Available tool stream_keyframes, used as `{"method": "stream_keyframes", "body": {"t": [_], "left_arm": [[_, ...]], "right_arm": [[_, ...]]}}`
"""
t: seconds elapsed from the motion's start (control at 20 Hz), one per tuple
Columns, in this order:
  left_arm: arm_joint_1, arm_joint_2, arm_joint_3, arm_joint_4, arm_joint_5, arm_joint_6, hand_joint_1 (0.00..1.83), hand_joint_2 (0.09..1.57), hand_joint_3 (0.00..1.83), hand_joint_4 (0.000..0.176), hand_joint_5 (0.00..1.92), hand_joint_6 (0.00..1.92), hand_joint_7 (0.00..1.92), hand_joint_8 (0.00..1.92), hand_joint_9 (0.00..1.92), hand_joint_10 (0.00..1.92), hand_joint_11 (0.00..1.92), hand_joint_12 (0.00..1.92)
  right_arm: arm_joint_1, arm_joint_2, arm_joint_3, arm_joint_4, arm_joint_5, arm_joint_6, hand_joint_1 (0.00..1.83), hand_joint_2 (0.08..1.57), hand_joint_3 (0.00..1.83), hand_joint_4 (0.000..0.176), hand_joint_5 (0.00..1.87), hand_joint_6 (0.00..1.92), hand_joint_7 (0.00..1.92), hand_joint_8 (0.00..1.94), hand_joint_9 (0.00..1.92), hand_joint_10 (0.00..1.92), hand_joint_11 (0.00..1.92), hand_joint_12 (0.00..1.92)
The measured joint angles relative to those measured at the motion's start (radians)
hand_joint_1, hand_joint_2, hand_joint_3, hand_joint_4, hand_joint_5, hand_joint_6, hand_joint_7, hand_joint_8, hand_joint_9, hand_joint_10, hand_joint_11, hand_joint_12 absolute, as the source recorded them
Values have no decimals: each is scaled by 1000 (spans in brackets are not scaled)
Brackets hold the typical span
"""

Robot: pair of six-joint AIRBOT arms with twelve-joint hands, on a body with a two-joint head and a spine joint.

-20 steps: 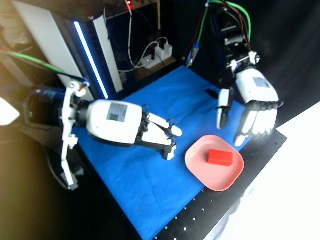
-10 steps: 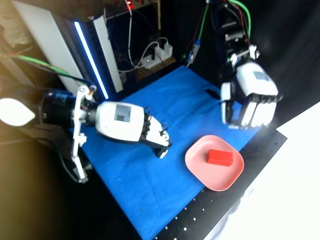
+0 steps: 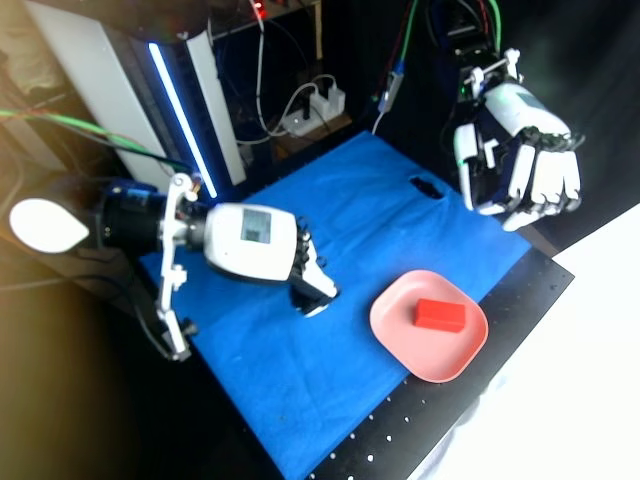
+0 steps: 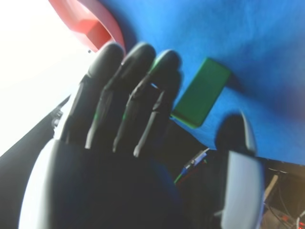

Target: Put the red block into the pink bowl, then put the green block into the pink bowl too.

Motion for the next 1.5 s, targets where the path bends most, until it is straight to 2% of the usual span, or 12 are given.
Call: {"method": "stream_keyframes", "body": {"t": [0.2, 0.35, 0.45, 0.65, 0.75, 0.8, 0.95, 1.0, 1.05, 1.1, 1.2, 1.5], "left_arm": [[19, 30, -58, 3, -49, 45, 712, 1180, 0, 0, 710, 11, 869, 3, 866, 58, 413, 1127], [55, 50, -87, 5, -100, 47, 744, 1178, 0, 0, 678, 3, 852, 2, 872, 26, 371, 1266], [67, 63, -102, 3, -114, 48, 759, 1157, 0, 0, 662, 0, 840, 2, 835, 6, 272, 1407], [93, 87, -132, 12, -152, 53, 626, 1157, 2, 0, 629, 2, 850, 2, 842, 5, 279, 1357], [106, 88, -149, 21, -146, 76, 580, 1178, 4, 0, 620, 1, 843, 1, 842, 4, 283, 1312], [106, 88, -153, 30, -146, 79, 623, 1166, 0, 0, 636, 4, 842, 2, 845, 4, 269, 1260], [107, 90, -153, 30, -145, 79, 620, 1159, 0, 0, 650, 5, 852, 2, 859, 6, 312, 1192], [107, 92, -153, 31, -145, 79, 623, 1145, 0, 0, 650, 3, 859, 3, 855, 3, 287, 1228], [107, 92, -153, 24, -145, 80, 611, 1121, 0, 0, 648, 1, 846, 0, 838, 0, 286, 1237], [107, 92, -153, 24, -145, 80, 611, 1121, 0, 0, 648, 1, 846, 0, 838, 0, 286, 1237], [107, 92, -153, 28, -142, 79, 593, 1121, 0, 0, 639, 1, 829, 0, 818, 0, 282, 1198], [111, 92, -153, 27, -126, 82, 615, 1127, 0, 0, 643, 3, 842, 3, 835, 11, 312, 1147]], "right_arm": [[0, 0, 4, 10, 1, 0, 1185, 1047, 0, 0, 1126, 748, 990, 1597, 1108, 1819, 1161, 1919], [0, 0, 12, 16, 2, 0, 1182, 1052, 1, 0, 1112, 772, 983, 1661, 1088, 1892, 1151, 1921], [0, 0, 12, 27, 6, 0, 1176, 1064, 2, 0, 1082, 821, 944, 1520, 1026, 1793, 1046, 1921], [0, -2, 21, 43, 32, 0, 1182, 1047, 0, 0, 1126, 747, 1003, 1796, 1173, 1921, 1239, 1921], [0, -2, 24, 53, 32, 0, 1176, 1056, 2, 0, 1101, 788, 1025, 1666, 1125, 1851, 1138, 1921], [0, -2, 24, 53, 32, 0, 1171, 1071, 1, 0, 1067, 845, 1046, 1376, 1036, 1702, 979, 1921], [0, -2, 24, 53, 32, 0, 1179, 1045, 0, 0, 1130, 738, 1060, 1402, 1044, 1698, 1001, 1921], [0, -2, 24, 53, 32, 0, 1077, 953, 0, 0, 1030, 477, 1025, 1209, 1003, 1531, 944, 1798], [0, -2, 24, 52, 32, 0, 960, 846, 0, 0, 980, 186, 1100, 710, 1004, 1068, 828, 1511], [0, -2, 22, 52, 32, 0, 960, 846, 0, 0, 980, 186, 1100, 710, 1004, 1068, 828, 1511], [0, -2, 18, 45, 33, 0, 835, 769, 0, 0, 871, 14, 1155, 217, 994, 689, 674, 1345], [0, -10, 8, 18, 33, 0, 818, 741, 6, 0, 683, 0, 1103, 20, 957, 542, 635, 1301]]}}
